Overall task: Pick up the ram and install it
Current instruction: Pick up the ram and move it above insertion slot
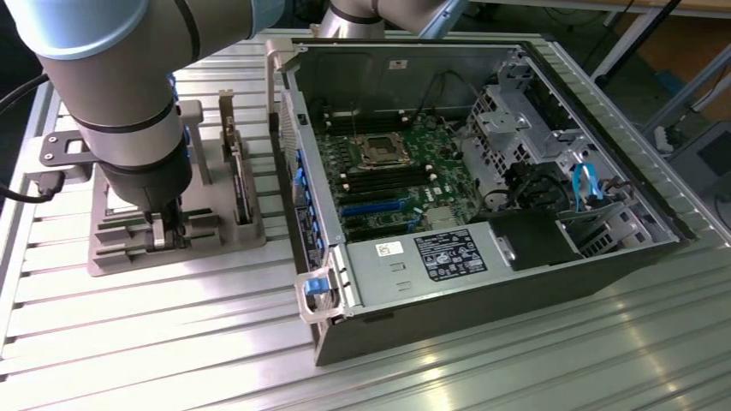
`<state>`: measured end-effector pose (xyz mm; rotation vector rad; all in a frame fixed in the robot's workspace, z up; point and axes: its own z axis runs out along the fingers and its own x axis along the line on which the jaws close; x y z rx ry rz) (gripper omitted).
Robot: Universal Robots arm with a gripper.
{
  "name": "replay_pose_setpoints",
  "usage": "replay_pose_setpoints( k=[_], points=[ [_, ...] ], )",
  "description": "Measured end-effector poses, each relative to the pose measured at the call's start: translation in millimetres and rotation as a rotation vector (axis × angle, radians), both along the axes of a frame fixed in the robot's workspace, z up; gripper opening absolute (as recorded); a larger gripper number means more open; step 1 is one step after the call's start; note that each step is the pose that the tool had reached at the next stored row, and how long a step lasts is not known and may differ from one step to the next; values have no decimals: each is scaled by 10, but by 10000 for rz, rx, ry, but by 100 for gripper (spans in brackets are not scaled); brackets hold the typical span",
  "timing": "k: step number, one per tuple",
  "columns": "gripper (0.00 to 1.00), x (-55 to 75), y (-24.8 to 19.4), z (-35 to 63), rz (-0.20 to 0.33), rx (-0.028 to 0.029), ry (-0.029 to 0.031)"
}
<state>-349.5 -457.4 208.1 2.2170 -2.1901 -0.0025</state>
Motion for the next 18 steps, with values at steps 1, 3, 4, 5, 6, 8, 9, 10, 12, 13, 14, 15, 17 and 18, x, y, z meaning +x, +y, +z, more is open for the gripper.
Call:
replay_pose_setpoints(
  k=[1, 3, 4, 5, 6, 8, 9, 10, 12, 13, 14, 15, 17, 18],
  points=[
    [25, 2, -1, 1, 1, -1, 1],
    [25, 3, -4, 1, 1, 0, 0],
    [25, 2, -5, 0, 1, 0, 0],
    [25, 2, -5, 1, 1, -1, 1],
    [25, 2, -8, 1, 2, -1, 1],
    [25, 2, -9, 0, 1, 0, 0],
    [25, 2, -9, 0, 1, 0, 0],
    [25, 2, -9, 0, 1, 0, 0],
    [25, 2, -9, 0, 1, 0, 0],
    [24, 2, -9, 0, 1, 0, 0],
    [17, 2, -9, 1, 1, -1, 1],
    [17, 2, -9, 1, 2, 0, 1],
    [12, 2, -9, 0, 2, 0, 0],
    [12, 2, -9, 1, 1, 0, 1]
  ],
)
